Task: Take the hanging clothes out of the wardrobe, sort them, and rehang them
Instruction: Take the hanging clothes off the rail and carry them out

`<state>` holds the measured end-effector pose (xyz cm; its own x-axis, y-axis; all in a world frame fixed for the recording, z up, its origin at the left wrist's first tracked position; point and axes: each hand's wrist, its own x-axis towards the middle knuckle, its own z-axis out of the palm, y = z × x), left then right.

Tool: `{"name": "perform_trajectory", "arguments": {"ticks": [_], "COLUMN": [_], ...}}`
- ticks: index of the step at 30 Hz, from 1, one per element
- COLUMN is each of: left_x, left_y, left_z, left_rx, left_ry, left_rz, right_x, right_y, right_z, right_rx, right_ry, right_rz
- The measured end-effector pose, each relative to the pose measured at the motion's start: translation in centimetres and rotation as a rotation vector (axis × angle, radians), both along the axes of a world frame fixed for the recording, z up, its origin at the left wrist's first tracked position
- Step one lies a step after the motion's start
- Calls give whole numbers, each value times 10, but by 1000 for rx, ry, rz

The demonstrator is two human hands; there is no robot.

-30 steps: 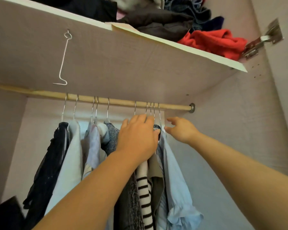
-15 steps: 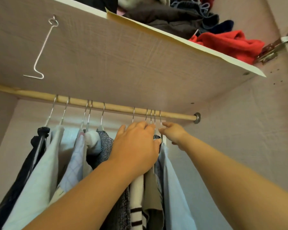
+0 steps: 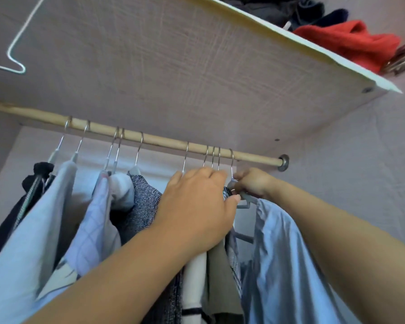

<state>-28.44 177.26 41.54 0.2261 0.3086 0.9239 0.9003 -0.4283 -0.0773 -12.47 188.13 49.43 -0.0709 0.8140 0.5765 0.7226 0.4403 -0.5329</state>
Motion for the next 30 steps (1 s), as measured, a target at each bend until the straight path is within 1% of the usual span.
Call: {"name": "perform_trajectory", "arguments": {"ticks": [3, 6, 9, 12, 14, 18, 21, 24, 30], "left_x": [2, 1, 1, 1, 2, 3, 3, 2, 1], "left_y": [1, 1, 2, 3, 3, 5, 6, 6, 6], "left_z": [-1, -1, -2, -1, 0, 3, 3, 4, 1], "left_rx": [15, 12, 14, -7, -22, -61, -72, -88, -123], "left_ry": [7, -2, -3, -6, 7, 43, 61, 72, 87], "left_rz": [5, -13, -17, -32, -35, -45, -42, -39, -56], "right_x": [7, 13, 15, 17, 16, 14, 14, 19, 28], "right_y": [6, 7, 11, 17, 16, 4, -6, -13, -37], "right_z": [9, 17, 18, 12, 9, 5, 7, 21, 25], "right_rx": [-60, -152, -178, -120, -62, -22, 25, 114, 156], "right_ry": [-56, -36, -31, 4, 57, 105, 97, 77, 37], "right_rz": [34, 48, 12, -98, -140, -218, -239, -272, -304]}}
